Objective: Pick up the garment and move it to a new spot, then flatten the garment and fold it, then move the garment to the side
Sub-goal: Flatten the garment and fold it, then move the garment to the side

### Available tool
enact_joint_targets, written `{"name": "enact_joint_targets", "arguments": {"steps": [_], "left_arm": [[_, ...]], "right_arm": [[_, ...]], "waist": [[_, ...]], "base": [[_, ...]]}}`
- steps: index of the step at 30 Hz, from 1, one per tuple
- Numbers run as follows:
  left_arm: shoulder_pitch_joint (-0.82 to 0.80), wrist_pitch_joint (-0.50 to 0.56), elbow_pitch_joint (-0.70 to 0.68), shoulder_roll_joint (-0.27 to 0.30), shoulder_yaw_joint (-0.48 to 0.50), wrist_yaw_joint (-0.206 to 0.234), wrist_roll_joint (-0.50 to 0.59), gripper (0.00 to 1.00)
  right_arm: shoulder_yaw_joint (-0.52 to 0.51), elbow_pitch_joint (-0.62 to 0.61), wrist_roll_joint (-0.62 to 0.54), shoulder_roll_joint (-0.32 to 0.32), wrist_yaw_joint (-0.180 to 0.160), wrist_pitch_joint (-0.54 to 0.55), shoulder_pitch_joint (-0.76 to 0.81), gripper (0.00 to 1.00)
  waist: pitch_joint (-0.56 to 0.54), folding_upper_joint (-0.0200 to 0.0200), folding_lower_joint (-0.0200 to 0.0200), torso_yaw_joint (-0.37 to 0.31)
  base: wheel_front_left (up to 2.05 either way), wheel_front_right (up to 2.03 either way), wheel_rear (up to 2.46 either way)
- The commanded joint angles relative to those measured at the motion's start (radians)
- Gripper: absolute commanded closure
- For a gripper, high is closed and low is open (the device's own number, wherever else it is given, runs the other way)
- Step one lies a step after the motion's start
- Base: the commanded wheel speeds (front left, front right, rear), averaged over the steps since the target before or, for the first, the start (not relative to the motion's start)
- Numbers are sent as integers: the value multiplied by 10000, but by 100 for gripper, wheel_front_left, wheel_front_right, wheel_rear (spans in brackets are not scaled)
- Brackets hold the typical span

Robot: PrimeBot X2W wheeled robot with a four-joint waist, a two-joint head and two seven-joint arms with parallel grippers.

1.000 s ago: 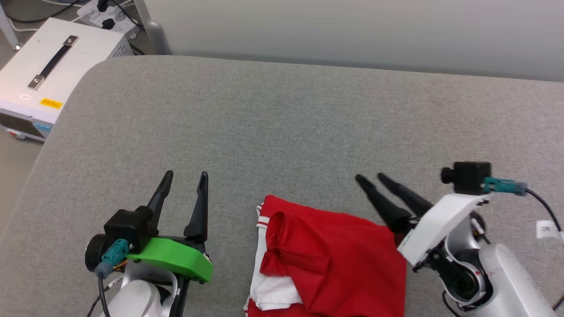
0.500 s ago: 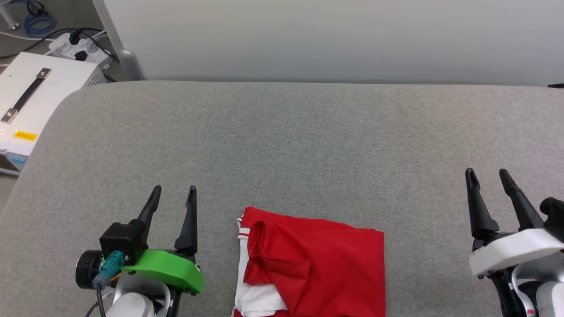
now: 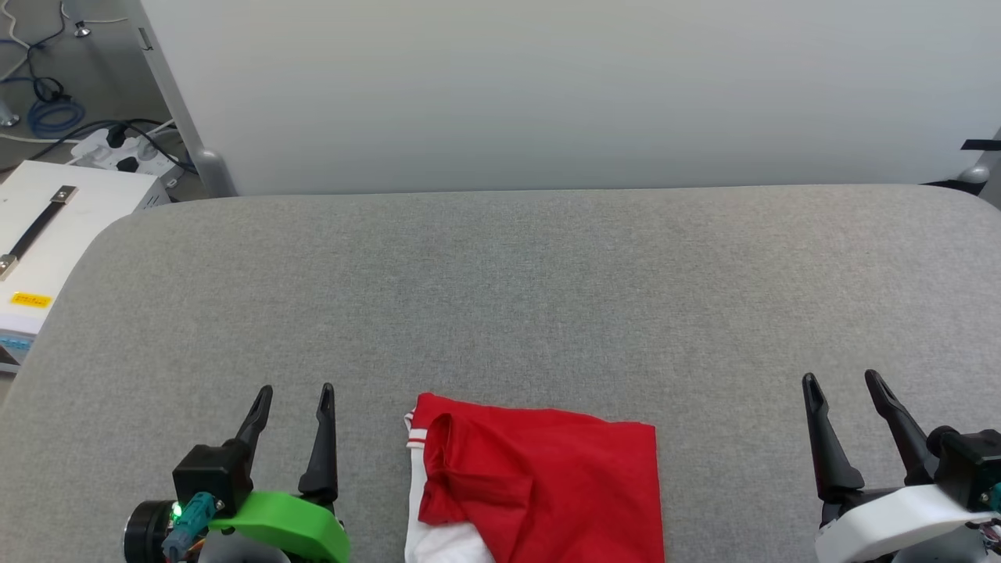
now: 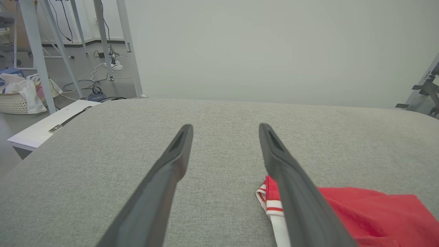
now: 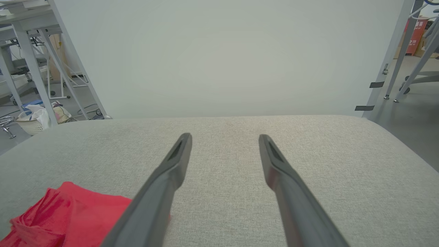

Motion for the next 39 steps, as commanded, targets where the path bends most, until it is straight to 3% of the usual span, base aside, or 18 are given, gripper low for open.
{"name": "enact_joint_targets", "arguments": {"steps": [1, 14, 15, 19, 25, 39], "left_arm": [[144, -58, 10, 69, 68, 84, 79, 0], [60, -58, 54, 47, 133, 84, 60, 0], [-61, -58, 29, 5, 217, 73, 80, 0], [-227, -58, -37, -114, 339, 21, 126, 0], [-361, -59, -82, -416, 544, -140, 290, 0], [-1152, -59, 4, -1426, 1062, -971, 1030, 0]], "right_arm": [[57, -131, -59, 26, 4, 42, 145, 0], [-226, -236, 173, 68, 4, 710, 290, 0], [-756, 231, 728, 146, 4, 1531, 374, 0], [-1160, 854, 1733, 124, 4, 3079, 289, 0], [-958, 1183, 3253, 116, 4, 5270, -42, 0], [680, 2209, 4766, -18, 4, 7467, -1164, 0]], "waist": [[-48, 0, 0, -69], [118, 0, 0, -23], [226, 0, 0, 82], [461, 0, 0, 288], [944, 0, 0, 673], [2432, 0, 0, 1770]], "base": [[0, 0, 0], [0, 0, 0], [0, 0, 0], [0, 0, 0], [0, 0, 0], [0, 0, 0]]}}
